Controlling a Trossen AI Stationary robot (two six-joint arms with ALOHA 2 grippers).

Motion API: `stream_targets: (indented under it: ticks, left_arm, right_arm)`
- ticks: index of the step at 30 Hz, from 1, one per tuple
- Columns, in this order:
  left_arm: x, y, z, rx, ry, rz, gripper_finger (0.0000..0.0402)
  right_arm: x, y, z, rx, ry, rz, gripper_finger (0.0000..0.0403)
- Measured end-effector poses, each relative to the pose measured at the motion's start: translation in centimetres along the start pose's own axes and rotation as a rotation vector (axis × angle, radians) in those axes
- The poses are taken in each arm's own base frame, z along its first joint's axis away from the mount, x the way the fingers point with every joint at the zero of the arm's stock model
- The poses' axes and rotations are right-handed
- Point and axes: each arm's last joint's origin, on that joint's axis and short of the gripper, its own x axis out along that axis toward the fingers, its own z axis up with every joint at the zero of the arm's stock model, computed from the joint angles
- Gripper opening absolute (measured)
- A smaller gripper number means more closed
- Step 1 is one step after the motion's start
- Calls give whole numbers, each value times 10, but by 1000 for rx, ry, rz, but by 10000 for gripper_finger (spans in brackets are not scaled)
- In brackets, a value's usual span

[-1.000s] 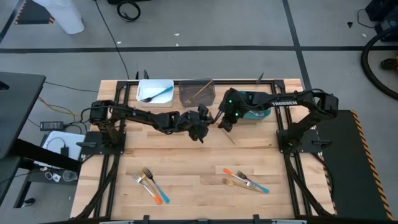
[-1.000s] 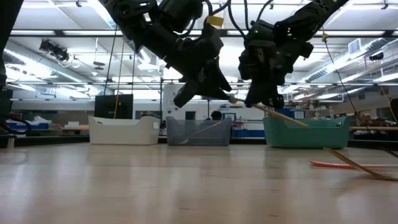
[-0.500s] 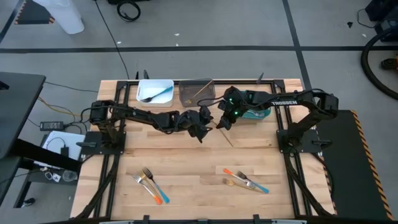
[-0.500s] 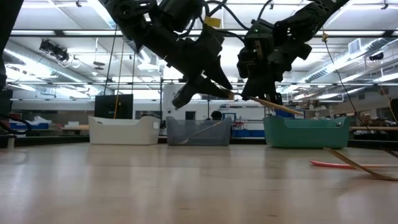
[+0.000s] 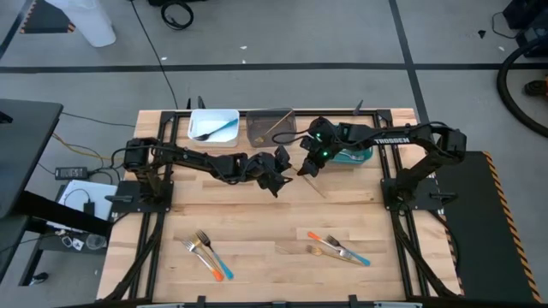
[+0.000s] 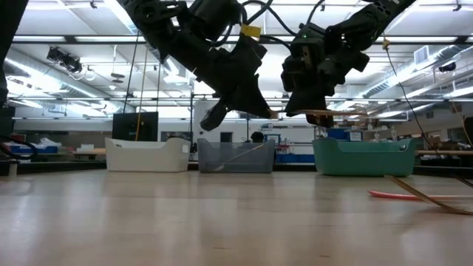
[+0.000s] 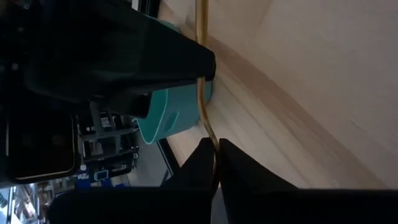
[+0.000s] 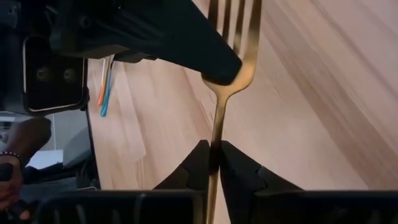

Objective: Sort silverware by color (type)
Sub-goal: Put the gold fork into the black bin

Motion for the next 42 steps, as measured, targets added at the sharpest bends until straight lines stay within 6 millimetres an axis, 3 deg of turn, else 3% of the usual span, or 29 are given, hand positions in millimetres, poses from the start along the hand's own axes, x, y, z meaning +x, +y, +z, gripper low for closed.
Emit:
stream_targets:
  ticks: [7,14,21,30,34,42]
  left_arm:
    - [0,-1,-1,-47,7,-19,17]
    - [3,-4,-11,-262,46,-60,17]
    - [6,-9,-31,-520,147,-123,19]
    - [7,-1,-37,-807,164,-137,18]
    - [8,7,-42,-887,156,-166,18]
    - [5,20,-40,-890,203,-203,18]
  right_arm:
    - [-11,6,14,-94,-23,-29,124]
    - [-30,17,28,-255,-23,-379,167]
    - [-36,21,36,-461,-36,-569,167]
    - [-27,37,28,-817,40,-951,151]
    - [-20,48,22,-912,68,-958,143]
    - [-16,56,19,-937,77,-859,127]
